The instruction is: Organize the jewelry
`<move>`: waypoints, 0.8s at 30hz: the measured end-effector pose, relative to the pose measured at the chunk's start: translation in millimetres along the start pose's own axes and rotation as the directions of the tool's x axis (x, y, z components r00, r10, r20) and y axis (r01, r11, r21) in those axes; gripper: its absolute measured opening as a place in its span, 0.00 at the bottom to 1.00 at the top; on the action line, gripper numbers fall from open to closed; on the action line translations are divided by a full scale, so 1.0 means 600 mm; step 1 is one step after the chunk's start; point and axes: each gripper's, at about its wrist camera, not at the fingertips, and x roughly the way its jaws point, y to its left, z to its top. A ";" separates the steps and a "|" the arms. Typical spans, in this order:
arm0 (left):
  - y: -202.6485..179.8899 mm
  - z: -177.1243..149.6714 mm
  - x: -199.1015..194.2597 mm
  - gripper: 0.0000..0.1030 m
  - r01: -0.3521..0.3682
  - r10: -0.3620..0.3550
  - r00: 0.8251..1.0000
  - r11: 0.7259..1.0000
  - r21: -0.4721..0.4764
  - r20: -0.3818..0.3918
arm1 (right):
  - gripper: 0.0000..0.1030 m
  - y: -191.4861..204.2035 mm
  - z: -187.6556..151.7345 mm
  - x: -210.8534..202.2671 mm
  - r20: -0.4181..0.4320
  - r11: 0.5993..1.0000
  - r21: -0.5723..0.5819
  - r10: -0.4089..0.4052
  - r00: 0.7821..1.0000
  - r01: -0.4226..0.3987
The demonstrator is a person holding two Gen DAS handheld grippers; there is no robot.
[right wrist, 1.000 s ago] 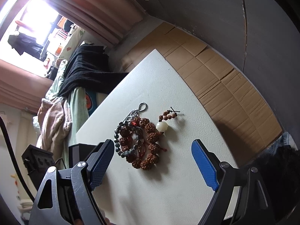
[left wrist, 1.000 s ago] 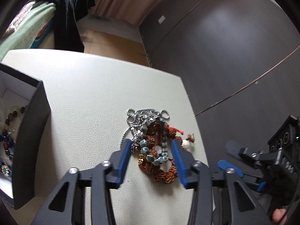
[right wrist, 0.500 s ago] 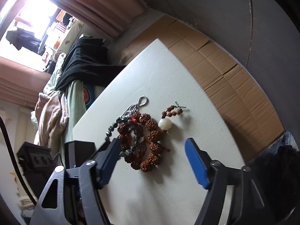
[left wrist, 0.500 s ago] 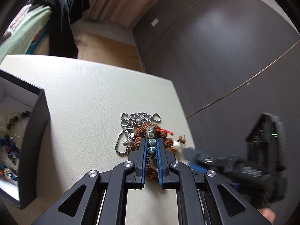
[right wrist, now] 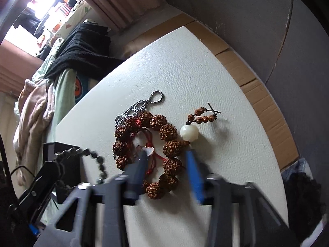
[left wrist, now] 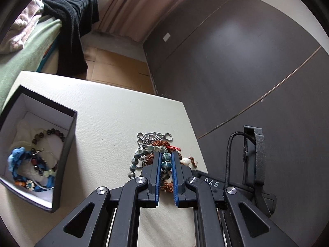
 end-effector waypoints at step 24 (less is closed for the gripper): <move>0.048 0.025 -0.154 0.09 -0.024 0.034 0.984 0.998 -0.059 0.176 | 0.19 0.057 -0.025 -0.107 0.164 0.940 -0.084 0.341 0.926 -0.331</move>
